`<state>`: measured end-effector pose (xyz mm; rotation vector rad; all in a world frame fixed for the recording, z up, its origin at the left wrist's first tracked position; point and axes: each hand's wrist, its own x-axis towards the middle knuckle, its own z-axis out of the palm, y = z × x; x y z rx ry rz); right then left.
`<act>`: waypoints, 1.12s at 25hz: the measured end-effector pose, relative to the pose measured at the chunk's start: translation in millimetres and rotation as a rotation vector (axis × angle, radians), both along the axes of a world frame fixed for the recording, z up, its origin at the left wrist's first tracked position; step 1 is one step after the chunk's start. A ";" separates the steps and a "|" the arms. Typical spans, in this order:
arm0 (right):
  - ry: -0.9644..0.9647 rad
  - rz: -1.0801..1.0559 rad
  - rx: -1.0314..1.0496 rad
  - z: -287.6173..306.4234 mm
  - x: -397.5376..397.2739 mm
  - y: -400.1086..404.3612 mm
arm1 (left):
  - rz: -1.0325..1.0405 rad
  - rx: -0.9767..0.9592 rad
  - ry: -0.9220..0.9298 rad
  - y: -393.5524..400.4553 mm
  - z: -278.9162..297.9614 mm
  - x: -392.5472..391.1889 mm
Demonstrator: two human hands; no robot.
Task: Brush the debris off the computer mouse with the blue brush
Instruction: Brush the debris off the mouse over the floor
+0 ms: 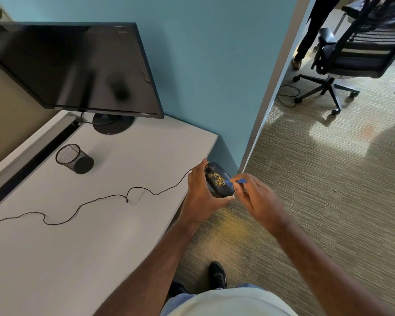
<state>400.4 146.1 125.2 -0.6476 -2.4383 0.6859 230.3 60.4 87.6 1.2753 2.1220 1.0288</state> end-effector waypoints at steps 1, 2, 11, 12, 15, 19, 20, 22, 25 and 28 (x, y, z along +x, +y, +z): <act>-0.005 0.021 -0.002 -0.1 -1.5 -2.6 | 0.003 -0.002 -0.004 -0.3 -0.3 0.3; -0.009 0.039 -0.006 -0.6 -3.0 -5.8 | 0.008 -0.004 -0.007 -0.4 -0.8 0.5; -0.014 0.100 -0.016 -3.1 -9.8 -17.7 | 0.009 0.014 -0.017 3.1 2.1 0.0; 0.004 0.089 -0.024 -0.1 -8.6 -16.6 | 0.015 0.024 0.006 2.0 0.7 0.0; 0.042 0.009 -0.022 7.0 -4.0 -8.8 | 0.003 0.051 0.069 -0.2 -3.8 -1.0; 0.023 -0.069 0.024 7.5 -3.0 5.0 | -0.002 0.059 0.018 1.6 0.3 0.1; 0.019 -0.056 0.044 6.0 -3.8 5.7 | -0.002 0.063 0.017 2.2 0.3 0.3; 0.023 -0.026 0.075 4.1 -5.6 4.0 | 0.001 0.076 0.034 2.7 -0.1 1.3; 0.031 0.019 0.109 2.3 -10.4 -3.8 | 0.006 0.097 0.047 2.4 -0.4 2.4; 0.011 0.050 0.114 -1.6 -14.1 -10.5 | 0.005 0.082 0.017 2.8 0.5 3.5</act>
